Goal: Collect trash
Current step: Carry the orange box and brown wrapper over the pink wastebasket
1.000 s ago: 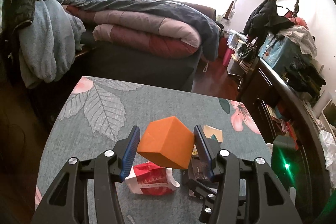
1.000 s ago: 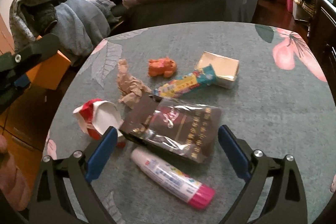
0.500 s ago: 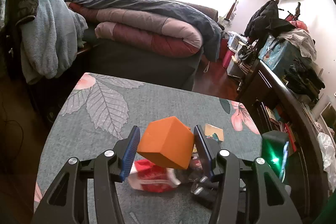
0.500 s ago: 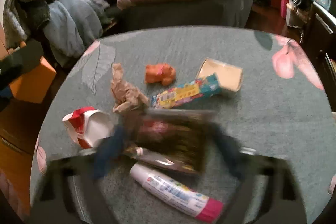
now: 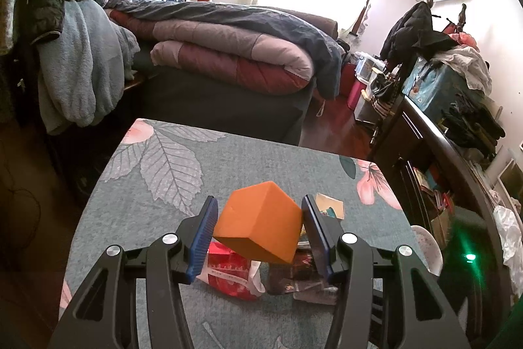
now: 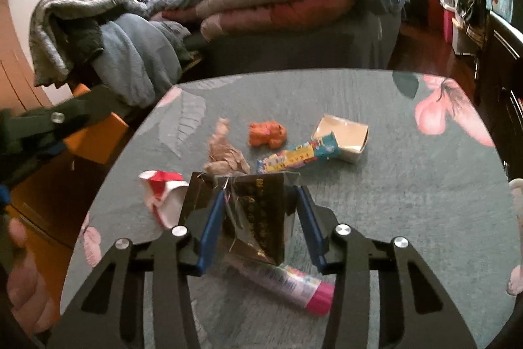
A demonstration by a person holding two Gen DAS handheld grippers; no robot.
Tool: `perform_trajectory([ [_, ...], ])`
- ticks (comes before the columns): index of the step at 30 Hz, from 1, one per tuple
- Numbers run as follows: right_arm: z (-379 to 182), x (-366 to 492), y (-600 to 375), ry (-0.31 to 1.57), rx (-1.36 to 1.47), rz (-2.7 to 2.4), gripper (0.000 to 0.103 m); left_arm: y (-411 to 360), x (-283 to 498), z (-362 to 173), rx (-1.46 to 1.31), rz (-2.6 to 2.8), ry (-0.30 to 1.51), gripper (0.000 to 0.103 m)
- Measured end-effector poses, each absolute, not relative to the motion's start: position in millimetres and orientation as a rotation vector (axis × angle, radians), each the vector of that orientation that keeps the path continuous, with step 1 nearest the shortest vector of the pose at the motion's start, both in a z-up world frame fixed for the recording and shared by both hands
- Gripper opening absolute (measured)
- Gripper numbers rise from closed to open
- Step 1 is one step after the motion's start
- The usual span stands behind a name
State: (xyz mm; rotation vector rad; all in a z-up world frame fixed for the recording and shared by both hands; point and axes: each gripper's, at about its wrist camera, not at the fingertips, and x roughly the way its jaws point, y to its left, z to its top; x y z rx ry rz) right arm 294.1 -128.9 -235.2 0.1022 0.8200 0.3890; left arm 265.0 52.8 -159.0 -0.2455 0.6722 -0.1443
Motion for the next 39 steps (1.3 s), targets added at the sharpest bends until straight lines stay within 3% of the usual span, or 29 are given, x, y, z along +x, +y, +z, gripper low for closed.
perform_trajectory([
  [15,-206,246,-199,0.731,0.178,0.323,0.045,19,257,-149,-0.206,-0.186,0.663,0.053],
  [39,-217,174,-397,0.658,0.351,0.048,0.046,-185,252,-145,0.002,-0.472,0.689,0.053],
])
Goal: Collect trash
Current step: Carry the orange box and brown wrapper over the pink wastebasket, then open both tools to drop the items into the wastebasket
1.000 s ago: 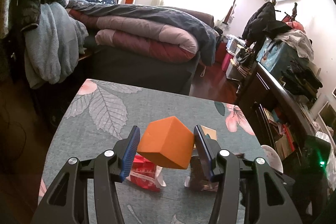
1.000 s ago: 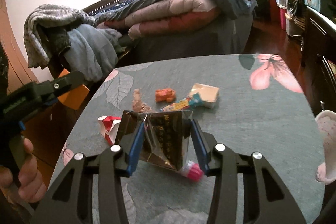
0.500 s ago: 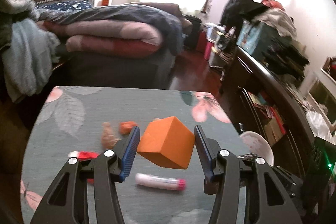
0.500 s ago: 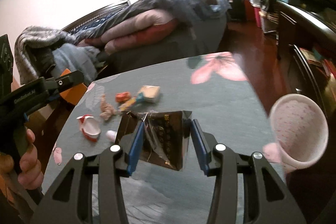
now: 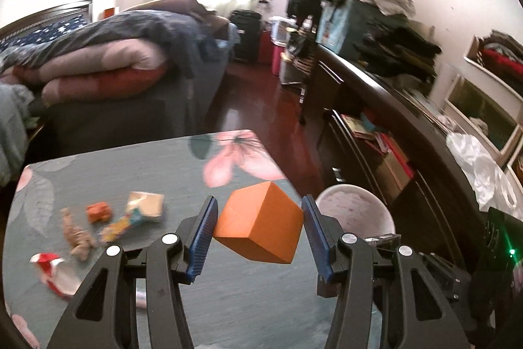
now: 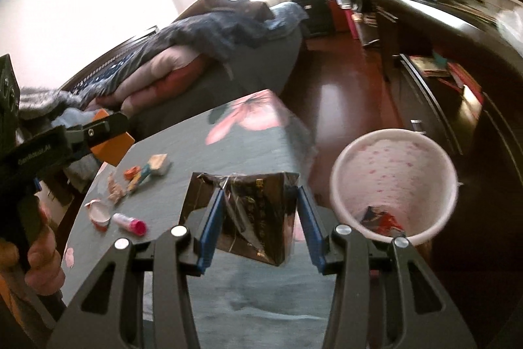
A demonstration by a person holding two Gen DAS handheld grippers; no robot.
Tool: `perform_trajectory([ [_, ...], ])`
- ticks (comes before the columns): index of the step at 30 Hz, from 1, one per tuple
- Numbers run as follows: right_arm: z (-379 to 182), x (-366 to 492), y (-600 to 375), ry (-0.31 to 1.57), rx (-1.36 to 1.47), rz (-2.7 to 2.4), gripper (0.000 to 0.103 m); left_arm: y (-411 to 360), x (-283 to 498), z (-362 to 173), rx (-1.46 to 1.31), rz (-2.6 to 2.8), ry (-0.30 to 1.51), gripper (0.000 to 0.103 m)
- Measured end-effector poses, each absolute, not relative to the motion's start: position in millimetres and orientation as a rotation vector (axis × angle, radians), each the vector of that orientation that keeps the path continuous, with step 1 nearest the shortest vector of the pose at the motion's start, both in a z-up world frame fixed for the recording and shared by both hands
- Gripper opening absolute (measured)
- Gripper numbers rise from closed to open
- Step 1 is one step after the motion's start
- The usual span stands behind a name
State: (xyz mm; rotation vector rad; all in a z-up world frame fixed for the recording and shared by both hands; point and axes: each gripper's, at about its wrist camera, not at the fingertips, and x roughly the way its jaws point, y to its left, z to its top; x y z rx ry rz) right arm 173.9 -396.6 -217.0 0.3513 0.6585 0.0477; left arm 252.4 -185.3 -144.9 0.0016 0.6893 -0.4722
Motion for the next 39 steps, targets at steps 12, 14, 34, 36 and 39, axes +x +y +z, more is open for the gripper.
perform_trajectory([
  [12,-244,153,-494,0.635,0.441,-0.154,0.046,-285,259,-161,0.105,-0.618,0.713,0.053],
  [14,-250,152,-507,0.636,0.456,-0.185,0.046,-301,262,-166,0.122,-0.638,0.714,0.053],
  [34,-315,217,-561,0.704,0.432,-0.334,0.070,-410,321,-226,0.187,-0.682,0.805,0.089],
  [36,-317,220,-561,0.703,0.436,-0.331,0.070,-405,320,-220,0.172,-0.674,0.765,0.089],
  [39,-317,218,-560,0.712,0.438,-0.333,0.071,-396,315,-212,0.179,-0.659,0.735,0.090],
])
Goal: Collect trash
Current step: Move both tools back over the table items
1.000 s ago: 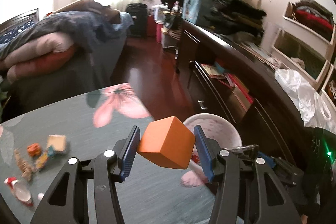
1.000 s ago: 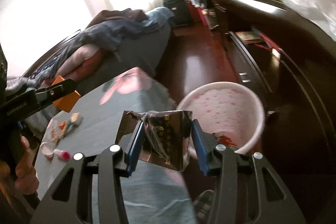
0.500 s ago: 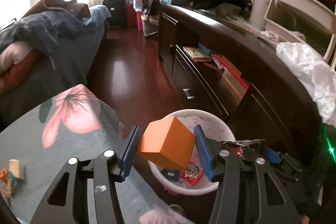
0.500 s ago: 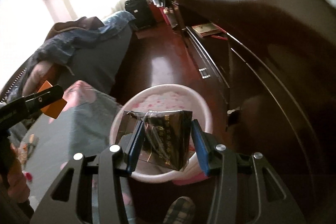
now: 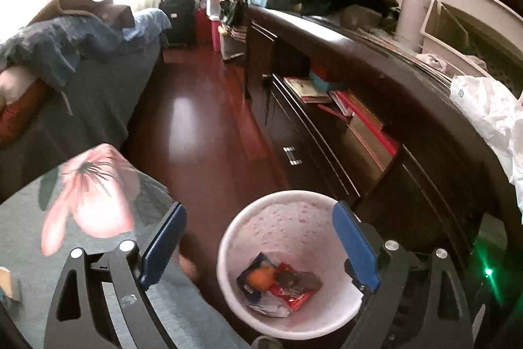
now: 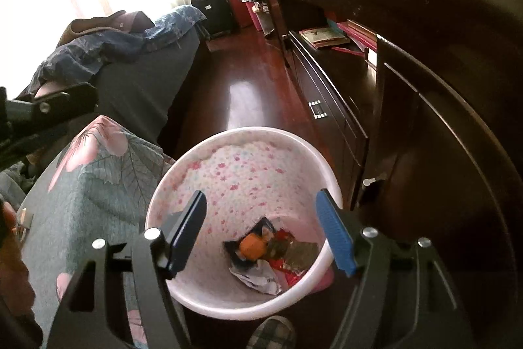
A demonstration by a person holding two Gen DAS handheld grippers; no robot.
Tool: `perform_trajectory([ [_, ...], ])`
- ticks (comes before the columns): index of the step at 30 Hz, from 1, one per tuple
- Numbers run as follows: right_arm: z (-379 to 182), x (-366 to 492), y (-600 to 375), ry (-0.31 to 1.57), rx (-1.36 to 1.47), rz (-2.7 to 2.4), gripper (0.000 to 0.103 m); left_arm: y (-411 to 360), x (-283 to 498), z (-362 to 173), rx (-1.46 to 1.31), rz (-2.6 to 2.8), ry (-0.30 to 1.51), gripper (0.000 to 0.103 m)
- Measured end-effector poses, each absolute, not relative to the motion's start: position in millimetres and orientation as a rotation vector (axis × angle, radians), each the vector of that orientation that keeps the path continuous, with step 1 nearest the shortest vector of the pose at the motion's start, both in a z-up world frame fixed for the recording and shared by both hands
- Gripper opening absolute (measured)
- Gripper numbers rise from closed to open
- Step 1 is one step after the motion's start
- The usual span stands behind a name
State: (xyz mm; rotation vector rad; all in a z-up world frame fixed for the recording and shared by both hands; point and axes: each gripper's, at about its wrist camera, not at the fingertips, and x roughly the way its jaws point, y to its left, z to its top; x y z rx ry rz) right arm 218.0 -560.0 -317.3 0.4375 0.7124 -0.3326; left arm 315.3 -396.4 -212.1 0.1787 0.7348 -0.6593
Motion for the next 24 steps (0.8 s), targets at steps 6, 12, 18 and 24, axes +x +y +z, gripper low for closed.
perform_trajectory([
  [6,-300,207,-545,0.715,0.427,-0.321,0.077,-363,297,-193,0.180,-0.609,0.676,0.094],
  [12,-267,192,-504,0.697,0.366,-0.257,0.086,-309,273,-177,0.182,-0.503,0.649,0.097],
  [18,-238,185,-436,0.697,0.265,-0.137,0.091,-246,264,-178,0.195,-0.340,0.675,0.099],
  [24,-231,187,-381,0.722,0.201,-0.026,0.092,-175,259,-199,0.167,-0.179,0.729,0.099],
])
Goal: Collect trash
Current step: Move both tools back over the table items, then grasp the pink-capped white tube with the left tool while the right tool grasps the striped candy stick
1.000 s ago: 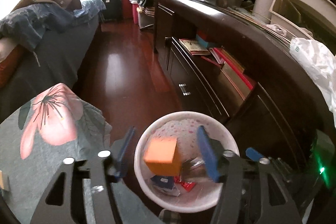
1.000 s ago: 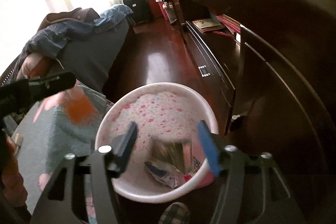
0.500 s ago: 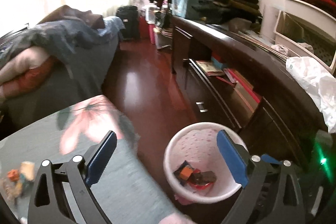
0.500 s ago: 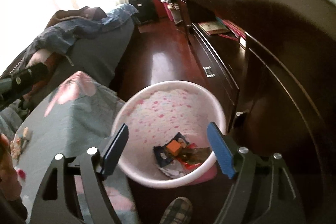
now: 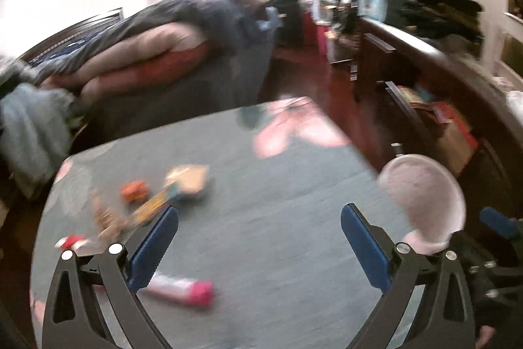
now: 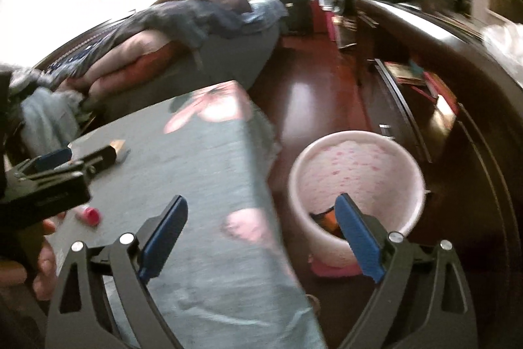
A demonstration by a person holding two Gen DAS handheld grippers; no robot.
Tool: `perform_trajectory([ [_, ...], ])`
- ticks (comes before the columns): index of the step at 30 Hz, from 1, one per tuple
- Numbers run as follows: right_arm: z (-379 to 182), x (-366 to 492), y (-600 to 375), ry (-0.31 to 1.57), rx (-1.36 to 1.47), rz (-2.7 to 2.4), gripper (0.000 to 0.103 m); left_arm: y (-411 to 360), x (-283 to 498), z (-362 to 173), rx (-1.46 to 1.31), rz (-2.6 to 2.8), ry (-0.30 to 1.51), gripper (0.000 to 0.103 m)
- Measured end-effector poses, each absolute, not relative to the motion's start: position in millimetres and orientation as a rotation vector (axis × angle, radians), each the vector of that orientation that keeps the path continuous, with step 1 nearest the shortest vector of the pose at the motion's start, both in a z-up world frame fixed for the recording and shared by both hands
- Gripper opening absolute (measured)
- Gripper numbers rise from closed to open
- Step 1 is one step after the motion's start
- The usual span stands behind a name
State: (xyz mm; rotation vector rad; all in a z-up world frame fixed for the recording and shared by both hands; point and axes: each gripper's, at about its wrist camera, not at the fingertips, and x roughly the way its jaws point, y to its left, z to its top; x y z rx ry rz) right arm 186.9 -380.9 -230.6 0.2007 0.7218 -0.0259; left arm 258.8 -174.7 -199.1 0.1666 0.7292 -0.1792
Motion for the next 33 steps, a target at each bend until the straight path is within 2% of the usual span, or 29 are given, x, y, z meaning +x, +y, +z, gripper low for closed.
perform_trajectory([
  [9,-233,191,-329,0.765,0.139,0.074,0.092,-105,260,-240,0.094,-0.203,0.827,0.099],
  [19,-228,196,-296,0.782,0.116,0.124,0.092,-90,274,-263,0.098,-0.267,0.878,0.099],
  [20,-227,196,-293,0.781,0.115,0.124,0.092,-90,275,-263,0.094,-0.270,0.875,0.098],
  [22,-225,198,-291,0.779,0.117,0.123,0.092,-90,275,-263,0.102,-0.270,0.876,0.086],
  [33,-210,213,-262,0.764,0.125,0.139,0.092,-59,254,-255,0.008,-0.233,0.891,0.085],
])
